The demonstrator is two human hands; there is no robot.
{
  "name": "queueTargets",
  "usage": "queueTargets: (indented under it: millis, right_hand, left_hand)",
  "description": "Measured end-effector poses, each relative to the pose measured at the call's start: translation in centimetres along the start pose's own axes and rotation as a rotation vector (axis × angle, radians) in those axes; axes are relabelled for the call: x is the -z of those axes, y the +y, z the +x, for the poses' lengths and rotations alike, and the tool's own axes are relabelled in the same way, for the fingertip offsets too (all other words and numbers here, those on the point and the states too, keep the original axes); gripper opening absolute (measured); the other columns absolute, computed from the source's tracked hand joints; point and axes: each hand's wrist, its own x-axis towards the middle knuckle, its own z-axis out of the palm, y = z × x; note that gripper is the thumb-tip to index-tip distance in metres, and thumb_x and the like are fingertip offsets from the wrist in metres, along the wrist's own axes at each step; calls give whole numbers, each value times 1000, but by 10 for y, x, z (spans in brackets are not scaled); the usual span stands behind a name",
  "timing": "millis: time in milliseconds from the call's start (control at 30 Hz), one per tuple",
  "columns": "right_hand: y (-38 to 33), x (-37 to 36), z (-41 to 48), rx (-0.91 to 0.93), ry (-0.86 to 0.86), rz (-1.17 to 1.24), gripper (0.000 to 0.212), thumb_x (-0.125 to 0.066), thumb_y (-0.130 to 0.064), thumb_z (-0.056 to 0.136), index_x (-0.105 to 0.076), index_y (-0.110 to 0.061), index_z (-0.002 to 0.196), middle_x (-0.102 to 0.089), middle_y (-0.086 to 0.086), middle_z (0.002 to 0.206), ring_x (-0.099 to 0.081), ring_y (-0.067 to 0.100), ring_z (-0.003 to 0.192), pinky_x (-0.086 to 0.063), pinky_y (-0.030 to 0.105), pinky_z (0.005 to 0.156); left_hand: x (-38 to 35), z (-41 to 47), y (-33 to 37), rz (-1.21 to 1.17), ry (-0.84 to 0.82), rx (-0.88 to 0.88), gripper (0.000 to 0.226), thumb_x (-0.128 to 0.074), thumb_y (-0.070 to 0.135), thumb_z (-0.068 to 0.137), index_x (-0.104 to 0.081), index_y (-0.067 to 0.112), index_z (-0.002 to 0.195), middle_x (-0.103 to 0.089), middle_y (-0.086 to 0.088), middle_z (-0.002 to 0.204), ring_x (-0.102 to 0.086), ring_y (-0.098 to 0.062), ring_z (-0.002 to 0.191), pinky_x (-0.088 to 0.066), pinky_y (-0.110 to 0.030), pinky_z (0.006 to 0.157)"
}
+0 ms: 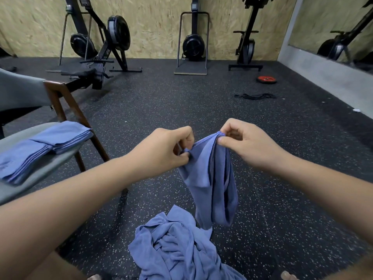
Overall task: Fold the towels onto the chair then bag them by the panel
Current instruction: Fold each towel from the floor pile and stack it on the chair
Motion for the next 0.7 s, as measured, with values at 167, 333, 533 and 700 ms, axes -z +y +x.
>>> queueTargets:
  millis: [167,333,533,700]
  right_hand:
    - [1,7,-1,17,8,28,8,-69,-17,101,-65,-15,95,-76,11,97,-63,16,83,-51,43,81]
    - [0,9,-2,50,2,16,9,-69,-18,101,-65,-17,94,-73,12,94,-59,14,77,-48,39,77]
    - [1,9,-1,88,3,-7,11,-70,-22,101,-65,-23,92,-73,7,90,-65,25,79,-52,42,78]
    - [-1,7,-2,105,-4,-49,12,-71,-22,100,-64,-23,91,-69,4,83,-53,7,70,-44,34,70]
  left_hand:
    - [7,1,-11,-218,-28,138,33,-86,20,87,-58,32,100,-73,10,85,-65,-9,72,-52,-30,71]
    - [9,0,-20,-404,-147,230,44,-89,17,88,-63,34,118,-73,3,87,-62,-10,76,-50,-31,73]
    - [11,2,-29,-428,-69,322,30,-86,20,90,-65,33,107,-67,4,76,-56,-19,67,-45,-43,67]
    - [9,4,-24,-443,-77,348,32,-77,2,91,-60,23,107,-66,-4,77,-62,-18,62,-48,-37,62]
